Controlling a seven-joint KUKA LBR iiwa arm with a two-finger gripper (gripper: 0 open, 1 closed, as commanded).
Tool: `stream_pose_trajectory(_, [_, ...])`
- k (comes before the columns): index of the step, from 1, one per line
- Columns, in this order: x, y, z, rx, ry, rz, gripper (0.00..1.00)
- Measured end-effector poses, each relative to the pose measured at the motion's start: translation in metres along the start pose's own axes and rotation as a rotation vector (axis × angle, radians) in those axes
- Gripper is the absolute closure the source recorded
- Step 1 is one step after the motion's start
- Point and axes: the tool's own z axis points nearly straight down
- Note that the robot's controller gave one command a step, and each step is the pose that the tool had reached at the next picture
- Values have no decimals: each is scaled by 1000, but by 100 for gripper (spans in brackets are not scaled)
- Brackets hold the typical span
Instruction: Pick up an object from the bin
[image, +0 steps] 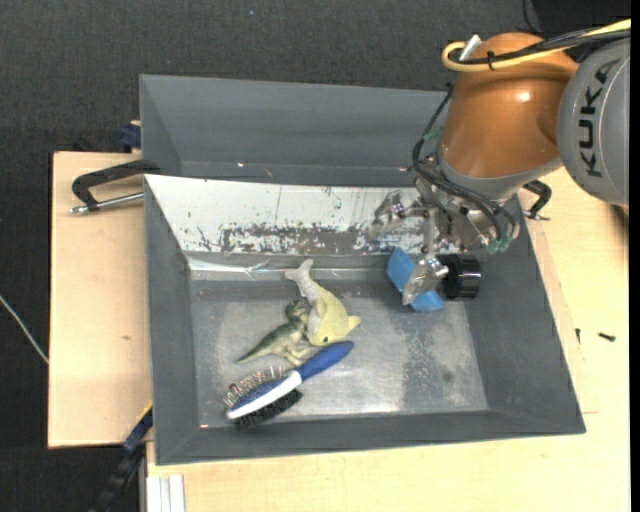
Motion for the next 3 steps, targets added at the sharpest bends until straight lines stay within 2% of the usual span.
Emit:
stream_pose_trajectory(1, [24, -14, 135, 0, -1, 28, 0])
stream_pose_trajectory(2, [58, -20, 143, 8, -18, -480, 0])
stream_pose_trajectory(3, [56, -21, 140, 14, -23, -481, 100])
